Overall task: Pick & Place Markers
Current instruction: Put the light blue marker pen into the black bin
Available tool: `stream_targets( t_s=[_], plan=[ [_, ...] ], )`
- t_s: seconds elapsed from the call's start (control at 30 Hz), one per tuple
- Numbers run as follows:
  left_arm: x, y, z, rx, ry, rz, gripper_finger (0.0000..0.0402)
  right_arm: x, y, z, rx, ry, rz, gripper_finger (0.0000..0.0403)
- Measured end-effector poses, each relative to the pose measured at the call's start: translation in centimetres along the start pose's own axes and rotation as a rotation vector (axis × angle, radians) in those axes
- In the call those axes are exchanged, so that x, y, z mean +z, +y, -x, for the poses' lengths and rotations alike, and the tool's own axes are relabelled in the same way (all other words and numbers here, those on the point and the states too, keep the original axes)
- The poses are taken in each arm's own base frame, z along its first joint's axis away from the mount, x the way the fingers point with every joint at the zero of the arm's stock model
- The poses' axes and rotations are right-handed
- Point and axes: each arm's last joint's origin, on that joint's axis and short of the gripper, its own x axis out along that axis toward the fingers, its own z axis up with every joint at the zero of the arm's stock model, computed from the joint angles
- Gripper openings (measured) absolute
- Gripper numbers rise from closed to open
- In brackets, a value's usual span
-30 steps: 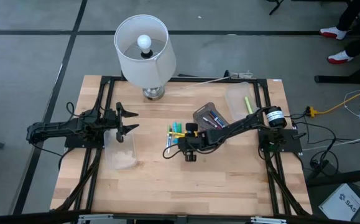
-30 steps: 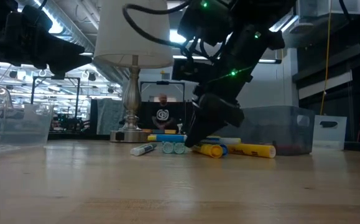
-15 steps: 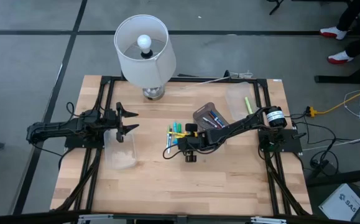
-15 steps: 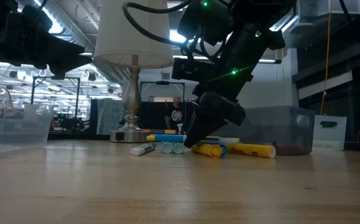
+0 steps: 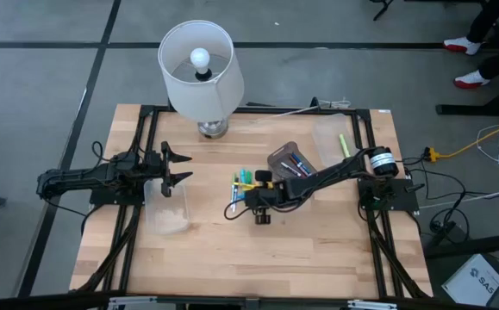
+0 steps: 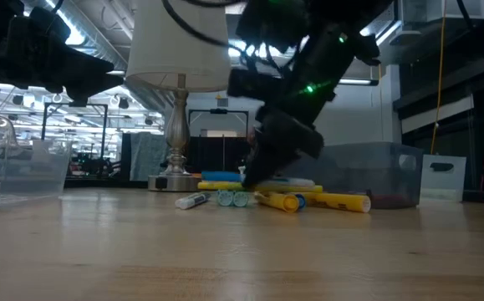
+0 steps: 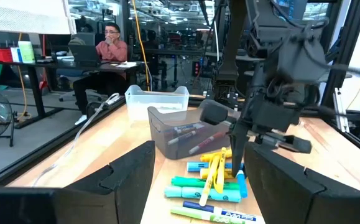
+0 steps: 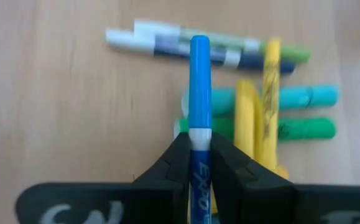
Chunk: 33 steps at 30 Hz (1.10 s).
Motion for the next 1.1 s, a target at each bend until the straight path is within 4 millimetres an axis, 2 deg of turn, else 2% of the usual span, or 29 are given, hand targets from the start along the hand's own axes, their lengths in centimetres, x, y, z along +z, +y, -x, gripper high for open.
stream_targets(
  t_s=[0.33,0.57,0.87,1.1],
  plan=[
    [0.0,0.0,0.0,0.000,-0.001,0.001,0.0242,3.7,0.6,2.3,0.017,-0.095,0.017,0.0041],
    [0.0,0.0,0.0,0.000,-0.001,0.000,0.0242,6.1,2.3,4.6,0.047,-0.190,0.026,0.0041],
    [0.0,0.0,0.0,0.000,0.000,0.000,0.0242,8.1,4.0,7.2,-0.020,-0.282,0.017,0.0041],
    [0.0,0.0,0.0,0.000,-0.001,0.000,0.0242,9.7,4.0,8.8,-0.028,-0.344,-0.027,0.0041]
  ],
)
